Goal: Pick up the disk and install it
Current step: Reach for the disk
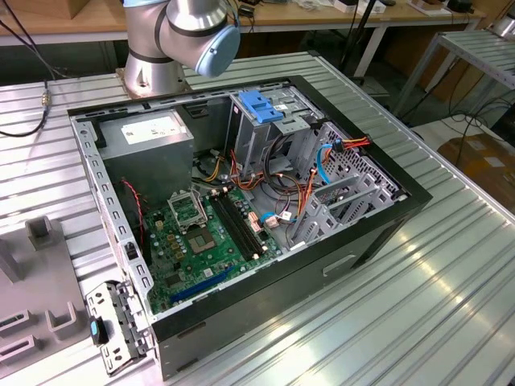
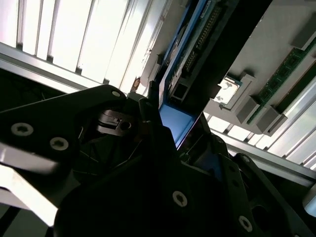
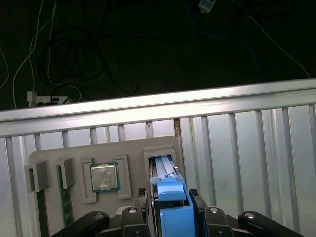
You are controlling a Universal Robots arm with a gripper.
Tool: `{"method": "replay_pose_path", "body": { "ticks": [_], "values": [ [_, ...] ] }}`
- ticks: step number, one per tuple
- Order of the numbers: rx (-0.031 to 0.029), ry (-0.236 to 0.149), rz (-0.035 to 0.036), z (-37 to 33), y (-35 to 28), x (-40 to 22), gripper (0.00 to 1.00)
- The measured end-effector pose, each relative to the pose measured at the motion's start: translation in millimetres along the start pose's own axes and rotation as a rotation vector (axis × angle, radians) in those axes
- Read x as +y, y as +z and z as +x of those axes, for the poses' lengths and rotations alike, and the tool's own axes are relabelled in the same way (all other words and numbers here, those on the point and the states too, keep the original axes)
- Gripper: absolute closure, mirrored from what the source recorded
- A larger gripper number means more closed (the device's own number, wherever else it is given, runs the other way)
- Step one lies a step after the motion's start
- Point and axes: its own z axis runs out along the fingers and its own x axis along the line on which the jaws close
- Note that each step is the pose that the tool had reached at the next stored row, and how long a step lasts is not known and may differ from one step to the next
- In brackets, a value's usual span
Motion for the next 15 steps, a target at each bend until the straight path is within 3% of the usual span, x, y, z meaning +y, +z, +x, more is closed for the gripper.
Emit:
{"method": "replay_pose_path", "body": {
  "ticks": [14, 15],
  "values": [
    [0.0001, 0.000, 0.0002, 1.0, 0.5, -0.2, 0.55],
    [0.0001, 0.000, 0.0002, 1.0, 0.6, -0.2, 0.62]
  ]
}}
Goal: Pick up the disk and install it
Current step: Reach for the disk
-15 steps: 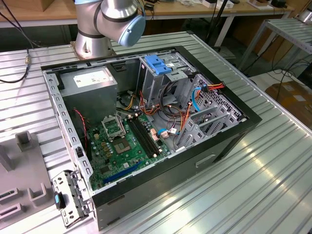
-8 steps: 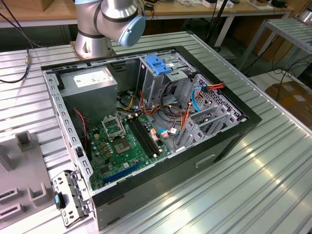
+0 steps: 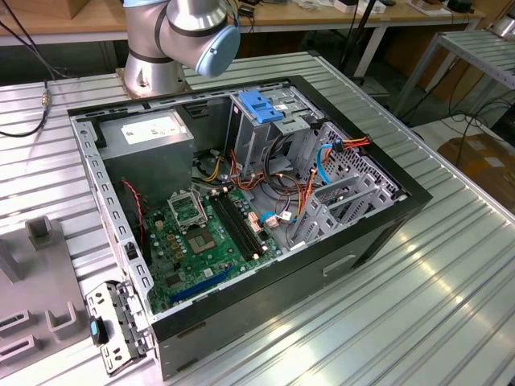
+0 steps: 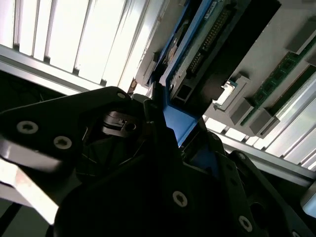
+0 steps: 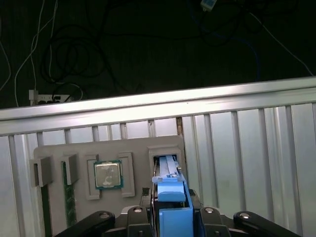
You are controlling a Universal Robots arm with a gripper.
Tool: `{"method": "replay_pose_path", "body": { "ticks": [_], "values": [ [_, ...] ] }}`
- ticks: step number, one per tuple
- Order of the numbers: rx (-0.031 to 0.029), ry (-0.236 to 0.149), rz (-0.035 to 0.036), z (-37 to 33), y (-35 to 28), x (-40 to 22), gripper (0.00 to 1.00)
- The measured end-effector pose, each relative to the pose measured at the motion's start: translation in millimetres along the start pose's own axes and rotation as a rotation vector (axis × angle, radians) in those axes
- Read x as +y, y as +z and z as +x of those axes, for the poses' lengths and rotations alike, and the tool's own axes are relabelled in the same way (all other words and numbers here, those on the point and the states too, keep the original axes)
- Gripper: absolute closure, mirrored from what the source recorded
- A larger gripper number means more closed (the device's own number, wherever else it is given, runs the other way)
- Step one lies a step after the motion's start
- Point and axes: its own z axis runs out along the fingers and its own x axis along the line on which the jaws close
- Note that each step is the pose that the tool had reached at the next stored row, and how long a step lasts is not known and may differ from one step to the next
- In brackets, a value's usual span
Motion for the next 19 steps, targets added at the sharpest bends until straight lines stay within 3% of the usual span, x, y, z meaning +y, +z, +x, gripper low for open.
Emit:
{"method": "replay_pose_path", "body": {
  "ticks": [12, 14, 19],
  "values": [
    [0.0000, -0.006, 0.0001, 0.0, 0.3, 0.0, 0.62],
    [-0.0003, -0.047, 0.0024, 0.7, 0.5, -0.1, 0.62],
    [-0.0005, -0.090, 0.0042, 1.3, 0.6, -0.2, 0.62]
  ]
}}
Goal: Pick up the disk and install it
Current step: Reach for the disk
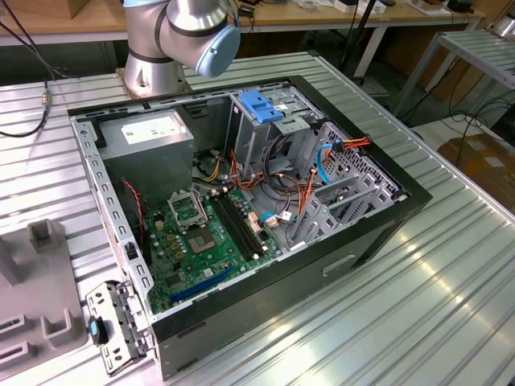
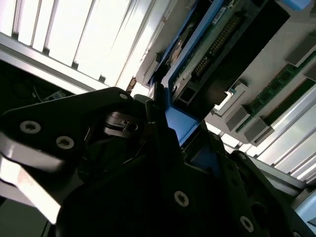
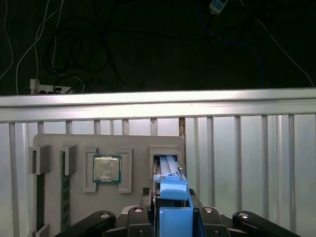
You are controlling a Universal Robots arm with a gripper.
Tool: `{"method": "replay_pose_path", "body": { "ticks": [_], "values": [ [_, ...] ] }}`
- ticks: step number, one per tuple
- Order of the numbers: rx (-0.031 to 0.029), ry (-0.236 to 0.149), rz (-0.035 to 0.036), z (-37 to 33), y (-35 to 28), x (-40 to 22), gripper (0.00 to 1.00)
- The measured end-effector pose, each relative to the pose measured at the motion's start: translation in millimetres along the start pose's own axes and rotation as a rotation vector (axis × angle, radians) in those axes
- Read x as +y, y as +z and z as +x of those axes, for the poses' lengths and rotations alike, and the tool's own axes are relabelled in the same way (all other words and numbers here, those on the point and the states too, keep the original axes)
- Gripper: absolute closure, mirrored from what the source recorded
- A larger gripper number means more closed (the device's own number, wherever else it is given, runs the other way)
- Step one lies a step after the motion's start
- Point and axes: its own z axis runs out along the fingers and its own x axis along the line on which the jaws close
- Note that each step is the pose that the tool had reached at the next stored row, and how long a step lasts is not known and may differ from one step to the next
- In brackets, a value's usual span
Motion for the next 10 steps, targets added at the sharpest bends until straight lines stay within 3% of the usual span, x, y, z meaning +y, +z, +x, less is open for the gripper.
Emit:
{"method": "replay_pose_path", "body": {
  "ticks": [10],
  "values": [
    [0.0002, -0.031, 0.0002, 0.1, 0.0, 0.0, 0.62]
  ]
}}
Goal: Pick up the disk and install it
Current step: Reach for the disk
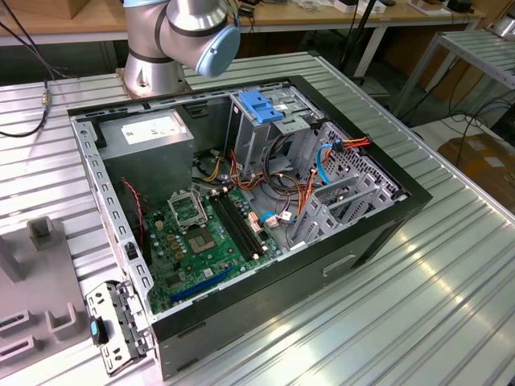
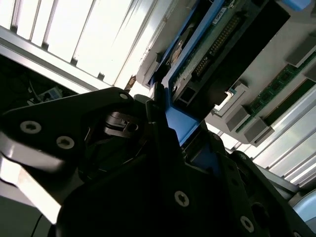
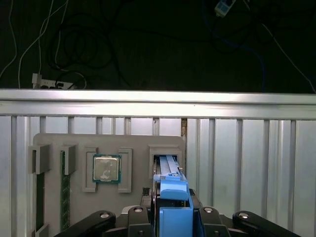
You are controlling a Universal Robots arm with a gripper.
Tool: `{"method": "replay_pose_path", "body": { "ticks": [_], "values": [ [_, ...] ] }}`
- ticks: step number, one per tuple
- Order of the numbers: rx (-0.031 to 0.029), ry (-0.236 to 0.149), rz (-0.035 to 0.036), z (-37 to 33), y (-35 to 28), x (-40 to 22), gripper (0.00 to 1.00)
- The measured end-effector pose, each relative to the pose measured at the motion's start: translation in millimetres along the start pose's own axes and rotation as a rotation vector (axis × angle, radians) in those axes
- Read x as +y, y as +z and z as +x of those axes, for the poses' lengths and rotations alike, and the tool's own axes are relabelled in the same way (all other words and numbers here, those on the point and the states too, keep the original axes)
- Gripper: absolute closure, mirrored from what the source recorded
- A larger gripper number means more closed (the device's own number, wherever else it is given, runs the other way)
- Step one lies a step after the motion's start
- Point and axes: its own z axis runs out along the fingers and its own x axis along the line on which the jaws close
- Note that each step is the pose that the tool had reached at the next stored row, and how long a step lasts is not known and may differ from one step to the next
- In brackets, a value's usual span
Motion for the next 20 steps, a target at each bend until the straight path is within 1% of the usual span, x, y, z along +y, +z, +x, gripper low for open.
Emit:
{"method": "replay_pose_path", "body": {
  "ticks": [8, 11, 19, 20],
  "values": [
    [0.0002, 0.000, 0.0000, 0.0, 0.0, 0.0, 0.62],
    [0.0003, 0.014, 0.0000, 0.0, 0.0, 0.0, 0.62],
    [0.0003, 0.017, 0.0001, 0.0, 0.1, 0.0, 0.63],
    [0.0005, 0.017, 0.0010, 0.0, 0.2, 0.0, 0.63]
  ]
}}
